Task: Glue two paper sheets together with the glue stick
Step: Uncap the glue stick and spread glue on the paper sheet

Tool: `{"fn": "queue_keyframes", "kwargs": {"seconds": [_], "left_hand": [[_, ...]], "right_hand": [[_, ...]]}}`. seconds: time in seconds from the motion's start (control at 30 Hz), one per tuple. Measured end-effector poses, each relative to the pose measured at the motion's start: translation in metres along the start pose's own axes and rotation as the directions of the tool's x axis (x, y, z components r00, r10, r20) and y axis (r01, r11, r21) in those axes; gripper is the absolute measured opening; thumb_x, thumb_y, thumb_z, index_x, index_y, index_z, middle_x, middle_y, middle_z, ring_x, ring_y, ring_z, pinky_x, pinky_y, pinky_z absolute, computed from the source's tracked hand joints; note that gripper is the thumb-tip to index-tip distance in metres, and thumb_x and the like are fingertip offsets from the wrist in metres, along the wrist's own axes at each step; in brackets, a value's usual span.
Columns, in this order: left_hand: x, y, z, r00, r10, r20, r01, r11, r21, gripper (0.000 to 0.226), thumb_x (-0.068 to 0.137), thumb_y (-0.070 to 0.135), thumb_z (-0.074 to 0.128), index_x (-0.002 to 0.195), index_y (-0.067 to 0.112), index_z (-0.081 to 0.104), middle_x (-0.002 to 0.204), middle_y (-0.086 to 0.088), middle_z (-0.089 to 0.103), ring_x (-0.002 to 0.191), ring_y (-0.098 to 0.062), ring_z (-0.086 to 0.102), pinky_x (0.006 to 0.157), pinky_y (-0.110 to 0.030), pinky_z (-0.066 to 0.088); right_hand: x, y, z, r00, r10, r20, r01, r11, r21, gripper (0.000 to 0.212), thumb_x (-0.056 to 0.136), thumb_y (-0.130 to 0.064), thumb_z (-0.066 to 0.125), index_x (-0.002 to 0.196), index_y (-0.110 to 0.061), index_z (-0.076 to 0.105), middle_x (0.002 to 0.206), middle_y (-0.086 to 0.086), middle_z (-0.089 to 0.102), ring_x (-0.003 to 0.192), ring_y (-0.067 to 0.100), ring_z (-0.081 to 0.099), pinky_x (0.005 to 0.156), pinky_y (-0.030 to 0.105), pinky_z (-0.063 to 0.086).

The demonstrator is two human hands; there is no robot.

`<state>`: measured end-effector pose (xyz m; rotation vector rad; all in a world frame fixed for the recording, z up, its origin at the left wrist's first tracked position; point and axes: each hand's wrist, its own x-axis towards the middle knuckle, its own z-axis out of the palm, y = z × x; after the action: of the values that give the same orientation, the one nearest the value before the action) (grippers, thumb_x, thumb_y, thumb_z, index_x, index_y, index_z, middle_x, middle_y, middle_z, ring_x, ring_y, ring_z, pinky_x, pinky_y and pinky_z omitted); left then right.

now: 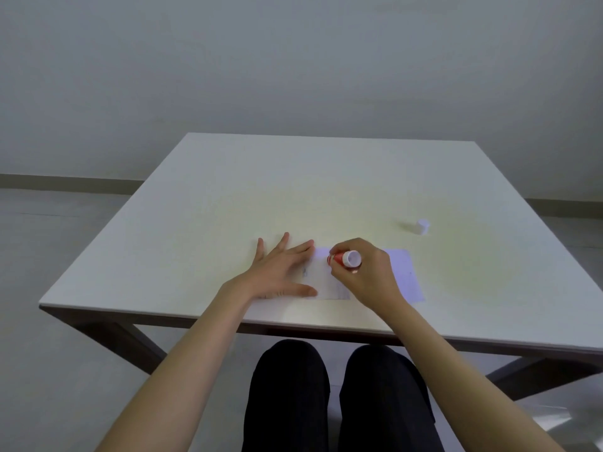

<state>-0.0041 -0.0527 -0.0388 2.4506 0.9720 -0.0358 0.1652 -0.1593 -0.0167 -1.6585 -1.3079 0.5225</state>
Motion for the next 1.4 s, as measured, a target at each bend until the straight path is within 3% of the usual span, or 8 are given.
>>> {"fn": "queue_keyframes", "kwargs": {"seconds": [0.13,0.4,0.57,0.67,0.77,1.0,1.2,1.4], "left_hand": [[-0.001,0.002,-0.002,1.0,-0.014,0.009,0.014,1.0,0.016,0.098,0.077,0.062,0.061,0.153,0.031,0.007,0.158,0.025,0.001,0.147,-0.015,-0.018,0.111,-0.056,-0.024],[-0.003,0.005,-0.004,0.999,-0.013,0.034,0.012,1.0,0.017,0.097,0.078,0.06,0.062,0.153,0.03,0.007,0.159,0.023,-0.001,0.147,-0.015,-0.019,0.11,-0.057,-0.024],[-0.002,0.003,-0.003,0.999,-0.01,0.032,0.009,1.0,0.012,0.098,0.078,0.061,0.061,0.153,0.03,0.006,0.159,0.024,-0.001,0.147,-0.014,-0.019,0.11,-0.056,-0.024],[-0.003,0.004,-0.004,0.999,-0.012,0.039,0.011,1.0,0.014,0.097,0.078,0.061,0.061,0.153,0.03,0.006,0.159,0.024,-0.001,0.147,-0.014,-0.019,0.11,-0.056,-0.024],[-0.004,0.005,-0.004,0.999,-0.011,0.041,0.01,1.0,0.024,0.097,0.079,0.061,0.06,0.153,0.03,0.006,0.159,0.023,-0.001,0.147,-0.014,-0.019,0.11,-0.056,-0.024],[-0.003,0.003,-0.003,0.999,-0.007,0.041,0.006,1.0,0.028,0.097,0.079,0.062,0.059,0.153,0.031,0.004,0.159,0.023,-0.002,0.146,-0.014,-0.021,0.11,-0.055,-0.025],[-0.002,0.001,-0.002,1.0,0.005,0.029,-0.006,0.999,0.032,0.096,0.078,0.064,0.059,0.152,0.034,0.005,0.159,0.024,0.0,0.146,-0.014,-0.02,0.109,-0.056,-0.024],[0.0,-0.002,-0.002,0.999,0.006,0.049,-0.01,0.997,0.071,0.095,0.078,0.066,0.055,0.152,0.034,0.004,0.159,0.023,-0.003,0.146,-0.016,-0.021,0.108,-0.056,-0.024]], "right_hand": [[-0.024,-0.001,-0.002,0.982,-0.071,0.174,0.063,0.997,0.048,0.007,0.071,-0.023,0.064,0.077,-0.026,0.068,0.082,-0.01,0.071,0.077,0.006,0.065,0.066,0.014,0.05],[-0.01,0.008,-0.008,0.991,0.126,-0.051,-0.124,0.991,0.047,0.007,0.078,-0.02,0.067,0.081,-0.025,0.069,0.082,-0.016,0.069,0.079,0.0,0.063,0.063,0.003,0.043],[-0.029,0.003,-0.02,0.987,0.086,0.138,-0.098,0.992,0.082,0.005,0.068,-0.025,0.067,0.072,-0.027,0.069,0.075,-0.01,0.072,0.068,0.006,0.065,0.063,0.019,0.053],[-0.022,0.003,-0.025,0.986,0.15,0.072,-0.156,0.983,0.094,0.003,0.072,-0.013,0.068,0.073,-0.017,0.069,0.067,-0.005,0.07,0.061,0.013,0.063,0.066,0.034,0.055],[-0.02,0.004,-0.029,0.986,0.166,0.002,-0.166,0.983,0.075,0.005,0.073,-0.01,0.066,0.071,-0.013,0.068,0.061,-0.005,0.066,0.057,0.012,0.061,0.063,0.03,0.052],[-0.012,-0.004,-0.029,0.989,0.118,0.092,-0.128,0.986,0.104,0.007,0.071,-0.011,0.064,0.065,-0.013,0.067,0.063,-0.008,0.071,0.05,0.007,0.062,0.055,0.015,0.052],[0.011,-0.006,0.0,0.963,0.129,0.235,-0.173,0.969,0.178,0.007,0.073,-0.011,0.063,0.072,-0.01,0.069,0.064,0.004,0.072,0.057,0.015,0.067,0.061,0.028,0.057],[0.029,0.006,-0.007,0.976,0.219,0.001,-0.214,0.952,0.219,0.006,0.075,-0.01,0.062,0.071,-0.009,0.067,0.068,0.009,0.072,0.061,0.02,0.066,0.068,0.041,0.058]]}}
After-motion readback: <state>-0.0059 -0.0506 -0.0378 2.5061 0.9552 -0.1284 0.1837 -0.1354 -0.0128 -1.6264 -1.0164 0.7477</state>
